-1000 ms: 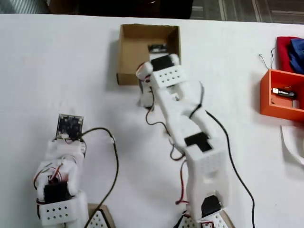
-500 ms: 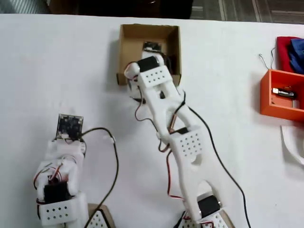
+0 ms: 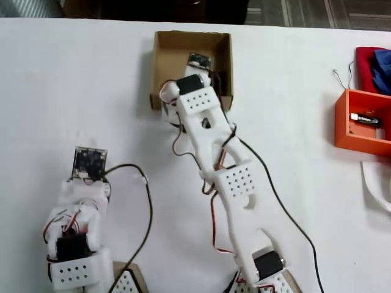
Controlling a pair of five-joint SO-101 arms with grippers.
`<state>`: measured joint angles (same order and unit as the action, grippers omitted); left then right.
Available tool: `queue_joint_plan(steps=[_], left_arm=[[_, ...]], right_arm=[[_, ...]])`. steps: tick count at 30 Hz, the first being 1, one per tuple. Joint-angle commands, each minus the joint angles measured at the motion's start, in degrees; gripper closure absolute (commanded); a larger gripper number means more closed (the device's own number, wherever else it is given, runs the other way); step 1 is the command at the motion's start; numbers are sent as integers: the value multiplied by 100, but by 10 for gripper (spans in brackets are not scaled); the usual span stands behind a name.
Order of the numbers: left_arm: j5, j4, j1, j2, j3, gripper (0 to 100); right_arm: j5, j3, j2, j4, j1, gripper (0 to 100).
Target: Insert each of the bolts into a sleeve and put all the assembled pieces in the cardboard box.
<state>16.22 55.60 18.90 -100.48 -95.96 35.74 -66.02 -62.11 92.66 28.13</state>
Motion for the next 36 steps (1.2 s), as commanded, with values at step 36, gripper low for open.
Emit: queue_joint_plan(steps=[36], left_arm=[[9, 44, 9, -70, -127, 895]], right_arm=[[-1609, -88, 382, 866, -145, 978]])
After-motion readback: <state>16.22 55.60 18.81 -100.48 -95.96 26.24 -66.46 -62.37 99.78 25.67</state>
